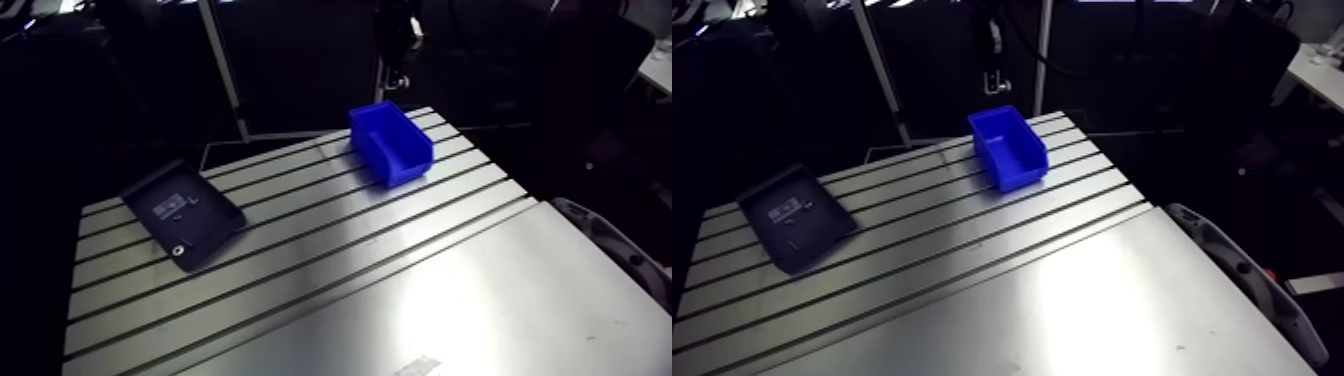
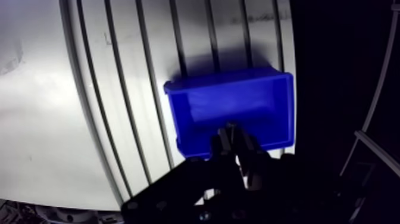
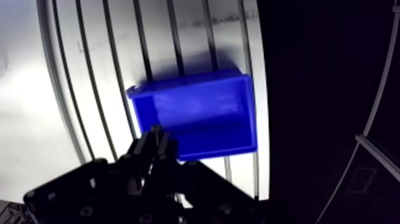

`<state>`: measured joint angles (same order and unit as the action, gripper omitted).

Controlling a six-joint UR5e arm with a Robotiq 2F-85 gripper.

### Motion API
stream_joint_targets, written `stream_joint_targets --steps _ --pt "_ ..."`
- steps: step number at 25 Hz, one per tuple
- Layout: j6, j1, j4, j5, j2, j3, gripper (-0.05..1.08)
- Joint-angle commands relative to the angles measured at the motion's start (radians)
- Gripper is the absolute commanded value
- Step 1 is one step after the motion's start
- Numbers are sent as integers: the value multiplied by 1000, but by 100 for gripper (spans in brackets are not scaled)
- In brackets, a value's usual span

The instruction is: Pick up the M10 bolt from the tray and put it into the blue bin.

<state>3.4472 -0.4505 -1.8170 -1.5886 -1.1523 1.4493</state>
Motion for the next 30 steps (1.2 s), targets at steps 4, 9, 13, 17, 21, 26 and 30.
stream_joint_targets --steps 4,9,13,17,21,26,30 --pt "-1 -4 -87 -3 79 -7 106" --pt "-8 -5 -97 -6 99 -5 105" --pt "-14 -4 -98 -7 118 1 105" --pt "-18 -5 -100 -7 129 6 105" --pt "-19 -7 -100 -9 144 7 105" --pt "-27 -14 -126 -11 164 10 105" --pt "-28 -14 -143 -12 188 9 105"
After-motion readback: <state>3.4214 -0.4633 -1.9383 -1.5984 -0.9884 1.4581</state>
